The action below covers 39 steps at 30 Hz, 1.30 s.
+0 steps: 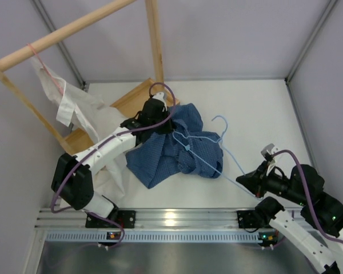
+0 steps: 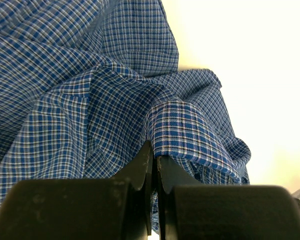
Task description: Place the shirt on the hanger
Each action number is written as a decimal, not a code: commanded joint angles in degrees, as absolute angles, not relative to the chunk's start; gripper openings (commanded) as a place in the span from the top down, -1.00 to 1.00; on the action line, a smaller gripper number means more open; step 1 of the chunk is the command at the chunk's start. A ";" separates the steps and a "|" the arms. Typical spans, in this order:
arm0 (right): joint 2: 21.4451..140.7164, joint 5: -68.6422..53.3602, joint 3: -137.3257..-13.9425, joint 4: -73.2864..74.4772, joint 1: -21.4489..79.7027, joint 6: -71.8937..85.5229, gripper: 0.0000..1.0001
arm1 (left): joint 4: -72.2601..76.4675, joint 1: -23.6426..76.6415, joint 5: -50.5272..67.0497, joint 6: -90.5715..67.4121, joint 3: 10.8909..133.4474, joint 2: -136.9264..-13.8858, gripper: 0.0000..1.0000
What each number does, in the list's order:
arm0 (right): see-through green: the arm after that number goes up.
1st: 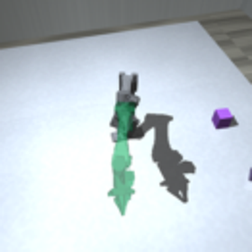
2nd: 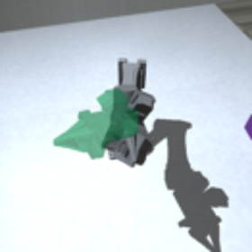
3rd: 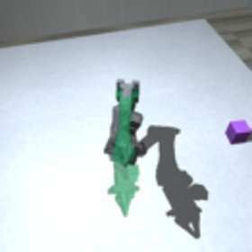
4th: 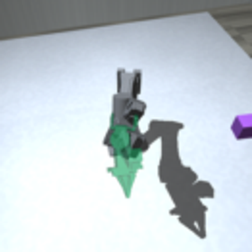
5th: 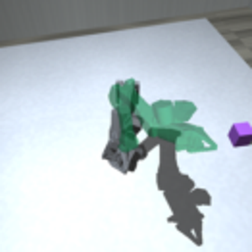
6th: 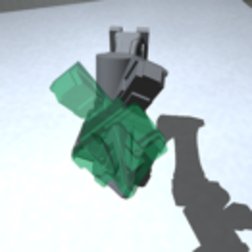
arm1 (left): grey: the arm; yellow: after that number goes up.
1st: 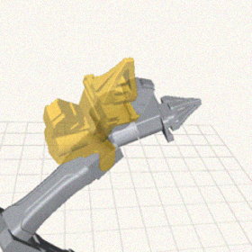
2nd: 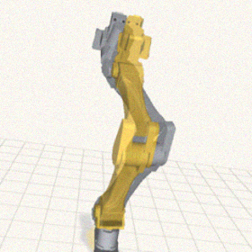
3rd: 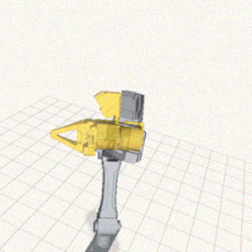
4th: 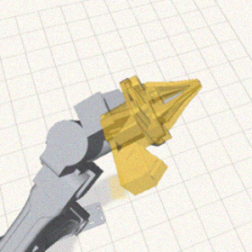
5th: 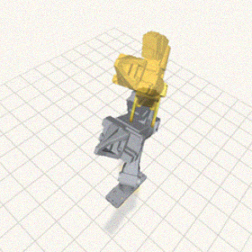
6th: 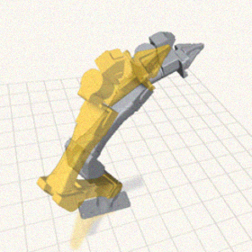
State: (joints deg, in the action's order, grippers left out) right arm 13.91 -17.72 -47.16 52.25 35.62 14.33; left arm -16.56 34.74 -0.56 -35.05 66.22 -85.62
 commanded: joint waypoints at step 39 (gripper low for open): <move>28.31 -26.02 -37.99 20.43 35.68 20.38 1.00 | -27.77 39.55 19.58 -26.55 77.17 -75.86 1.00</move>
State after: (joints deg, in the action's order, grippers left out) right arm 30.24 -21.21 -41.12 36.71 35.59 16.69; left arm -25.23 39.53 17.15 -30.17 74.91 -79.61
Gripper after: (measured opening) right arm 0.004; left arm 0.024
